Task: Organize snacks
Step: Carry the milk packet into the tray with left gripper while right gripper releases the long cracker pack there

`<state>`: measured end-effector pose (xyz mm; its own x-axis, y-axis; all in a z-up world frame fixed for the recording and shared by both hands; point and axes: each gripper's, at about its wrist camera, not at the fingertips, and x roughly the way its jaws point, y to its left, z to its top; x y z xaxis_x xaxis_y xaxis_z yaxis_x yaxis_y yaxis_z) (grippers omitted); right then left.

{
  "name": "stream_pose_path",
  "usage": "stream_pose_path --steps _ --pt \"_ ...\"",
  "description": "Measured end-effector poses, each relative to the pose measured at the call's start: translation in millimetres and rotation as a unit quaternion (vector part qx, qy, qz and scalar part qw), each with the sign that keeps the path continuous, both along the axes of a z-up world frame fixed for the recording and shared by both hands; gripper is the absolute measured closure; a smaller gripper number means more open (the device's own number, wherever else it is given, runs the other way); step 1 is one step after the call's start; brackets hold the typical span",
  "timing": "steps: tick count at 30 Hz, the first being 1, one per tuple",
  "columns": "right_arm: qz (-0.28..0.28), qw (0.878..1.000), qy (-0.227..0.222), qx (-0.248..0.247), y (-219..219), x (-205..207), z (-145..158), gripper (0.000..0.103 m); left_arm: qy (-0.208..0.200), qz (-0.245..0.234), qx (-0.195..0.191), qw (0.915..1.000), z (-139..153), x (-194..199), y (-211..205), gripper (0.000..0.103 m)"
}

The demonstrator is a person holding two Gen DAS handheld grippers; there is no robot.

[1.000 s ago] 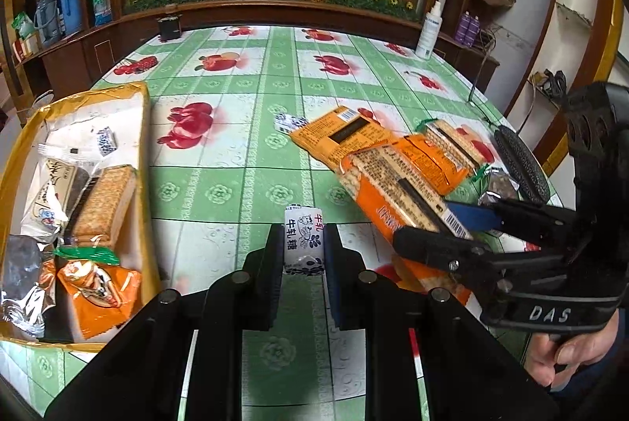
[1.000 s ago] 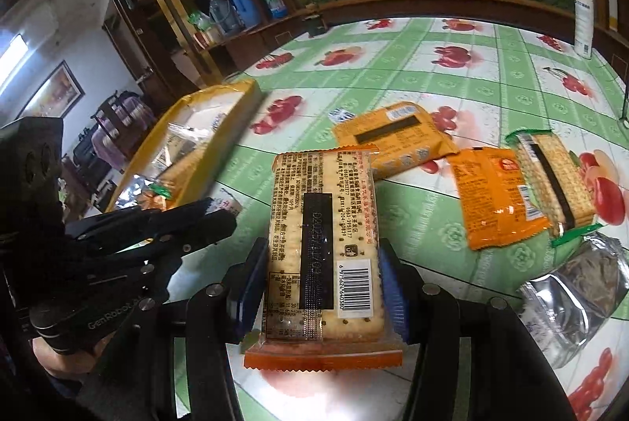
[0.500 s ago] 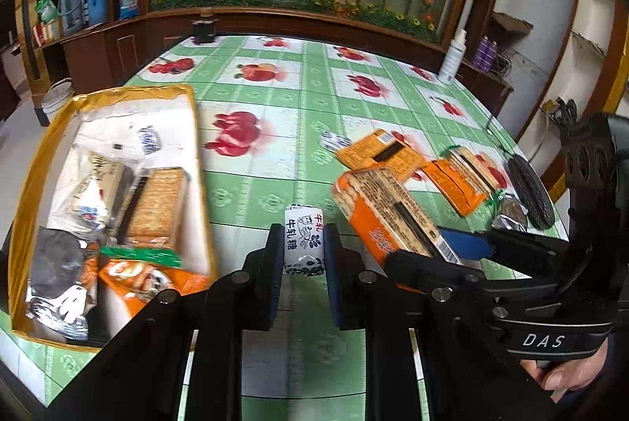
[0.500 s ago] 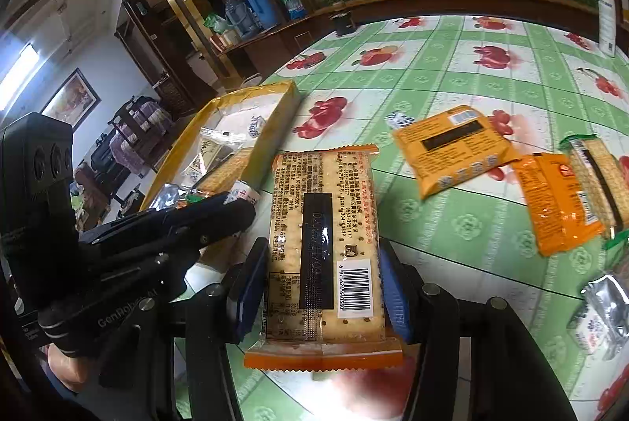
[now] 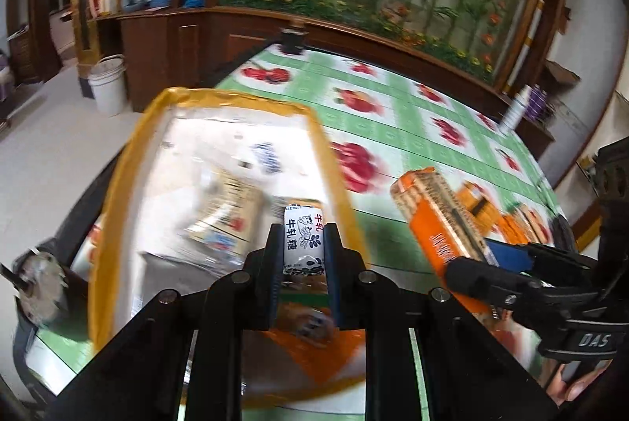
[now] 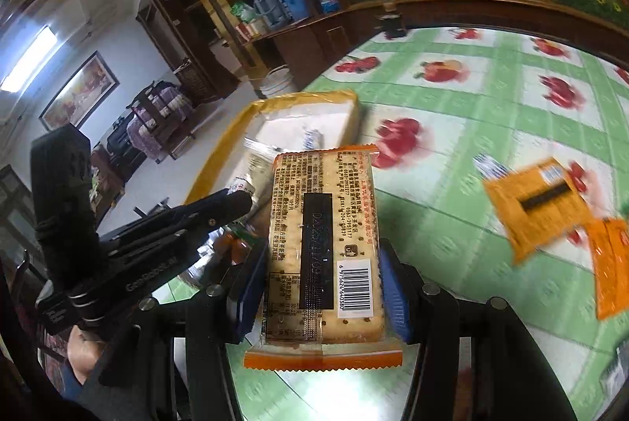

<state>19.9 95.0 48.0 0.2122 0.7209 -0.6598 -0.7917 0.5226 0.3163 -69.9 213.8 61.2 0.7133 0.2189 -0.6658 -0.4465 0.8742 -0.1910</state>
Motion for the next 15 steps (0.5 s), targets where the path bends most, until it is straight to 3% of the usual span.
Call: stream_pose_path --steps 8,15 --pt "0.016 0.999 0.025 -0.016 81 16 -7 0.049 0.021 0.042 -0.013 0.9988 -17 5 48 0.086" --pt "0.006 0.998 0.045 -0.04 125 33 -26 0.049 0.026 0.054 -0.028 0.9978 -26 3 63 0.086"
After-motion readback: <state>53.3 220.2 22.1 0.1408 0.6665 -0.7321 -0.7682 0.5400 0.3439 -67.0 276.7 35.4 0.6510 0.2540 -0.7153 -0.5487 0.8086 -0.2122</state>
